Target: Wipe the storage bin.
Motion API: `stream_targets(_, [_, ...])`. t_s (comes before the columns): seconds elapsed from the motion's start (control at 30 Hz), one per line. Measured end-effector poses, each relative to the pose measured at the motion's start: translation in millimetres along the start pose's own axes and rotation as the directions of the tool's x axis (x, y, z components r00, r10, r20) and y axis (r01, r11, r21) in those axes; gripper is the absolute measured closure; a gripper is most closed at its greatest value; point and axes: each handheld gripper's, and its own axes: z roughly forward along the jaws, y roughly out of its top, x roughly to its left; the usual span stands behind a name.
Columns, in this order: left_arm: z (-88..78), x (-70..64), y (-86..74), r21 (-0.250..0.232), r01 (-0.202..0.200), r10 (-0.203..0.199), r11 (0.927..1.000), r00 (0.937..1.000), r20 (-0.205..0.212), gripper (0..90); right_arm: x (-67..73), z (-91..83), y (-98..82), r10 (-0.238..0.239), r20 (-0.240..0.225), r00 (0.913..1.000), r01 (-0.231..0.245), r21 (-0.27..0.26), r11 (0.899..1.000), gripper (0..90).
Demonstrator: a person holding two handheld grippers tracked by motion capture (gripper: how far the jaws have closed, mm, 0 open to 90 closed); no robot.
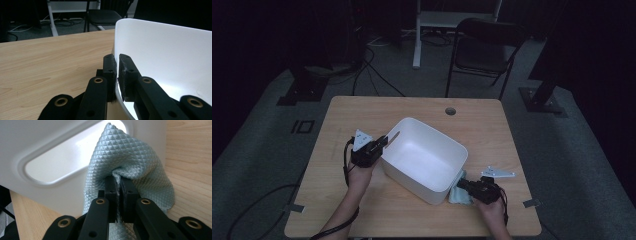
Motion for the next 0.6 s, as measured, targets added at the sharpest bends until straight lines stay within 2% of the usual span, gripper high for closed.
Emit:
stream_targets(0.1, [0.0,-0.6,-0.1,-0.001,0.005,-0.005,1.0,1.0,-0.008,84.8,2.8,-0.7,-2.5,0.002,-0.004,1.0,-0.002,-0.009,1.0,85.6])
stream_targets(0.23, [0.2,-0.8,0.2,0.002,0.004,-0.004,1.0,1.0,-0.003,84.8,15.9,-11.5,-0.2,-0.032,-0.064,0.9975,0.028,-0.059,0.998,85.6])
stream_targets(0.3, [0.1,-0.4,0.3,0.005,0.006,-0.006,1.0,1.0,0.001,84.9,21.7,-12.3,1.8,-0.073,-0.027,0.997,0.071,-0.05,0.996,85.6])
stream_targets(0.4, [0.0,-0.5,0.3,0.005,0.0,0.0,1.0,1.0,0.001,84.8,17.0,-9.3,-0.1,-0.043,-0.038,0.9984,0.041,-0.057,0.998,85.7])
stream_targets(0.5, [-0.2,-0.4,0.2,0.004,0.002,-0.002,1.0,1.0,0.001,84.7,14.5,-4.6,-2.5,-0.034,-0.021,0.9992,0.034,-0.036,0.999,85.6])
stream_targets(0.6, [-0.3,-0.4,-0.1,0.001,0.004,-0.004,1.0,1.0,0.0,84.6,7.1,2.4,-7.3,-0.006,-0.015,0.9999,0.006,-0.003,1.0,85.7])
